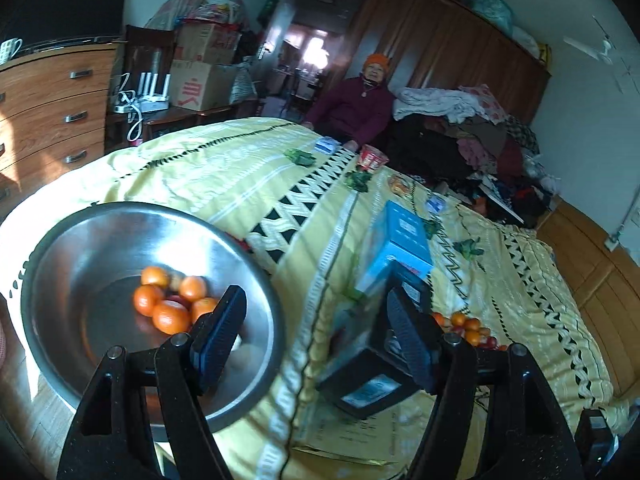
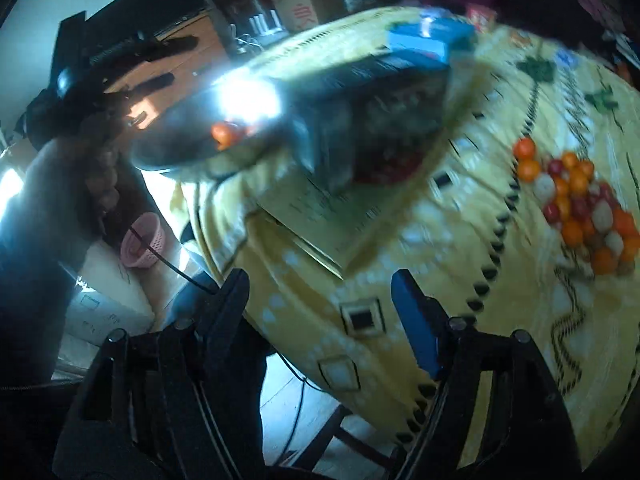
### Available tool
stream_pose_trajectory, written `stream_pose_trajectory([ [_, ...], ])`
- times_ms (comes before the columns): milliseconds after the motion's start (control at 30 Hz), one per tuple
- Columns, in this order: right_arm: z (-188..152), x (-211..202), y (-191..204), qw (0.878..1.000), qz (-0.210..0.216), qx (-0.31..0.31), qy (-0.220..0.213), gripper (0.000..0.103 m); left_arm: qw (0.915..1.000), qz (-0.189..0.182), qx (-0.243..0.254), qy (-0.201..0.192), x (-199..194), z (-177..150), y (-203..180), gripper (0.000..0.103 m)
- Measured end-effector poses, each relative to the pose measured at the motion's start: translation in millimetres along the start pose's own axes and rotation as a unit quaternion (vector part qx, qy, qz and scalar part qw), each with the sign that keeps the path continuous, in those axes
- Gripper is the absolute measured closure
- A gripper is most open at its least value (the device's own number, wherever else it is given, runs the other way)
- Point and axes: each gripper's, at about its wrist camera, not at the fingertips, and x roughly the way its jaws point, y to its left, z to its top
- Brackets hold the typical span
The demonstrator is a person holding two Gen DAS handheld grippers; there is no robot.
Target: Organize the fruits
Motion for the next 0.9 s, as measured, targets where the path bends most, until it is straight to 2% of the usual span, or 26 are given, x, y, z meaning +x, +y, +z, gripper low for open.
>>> stream_pose_trajectory([
  [167,-41,-17,-41,0.998,-0.037,0.046,-0.005,0.029,0.9974,-0.044,0.052,0.026,11,-19,-66,0.029],
  [367,-60,-32,-66,0.993,-0.084,0.069,-0.042,0.029,0.9902,-0.08,0.1,0.056,26,-40,-126,0.029],
  [533,-70,-37,-92,0.99,-0.09,0.083,-0.063,0.029,0.9854,-0.09,0.121,0.08,45,-50,-156,0.029],
  [800,-83,-33,-134,0.987,-0.09,0.124,-0.04,0.029,0.9731,-0.107,0.151,0.136,101,-77,-195,0.029],
  [900,-85,-33,-149,0.987,-0.079,0.136,-0.038,0.037,0.9665,-0.124,0.156,0.162,133,-91,-206,0.029],
])
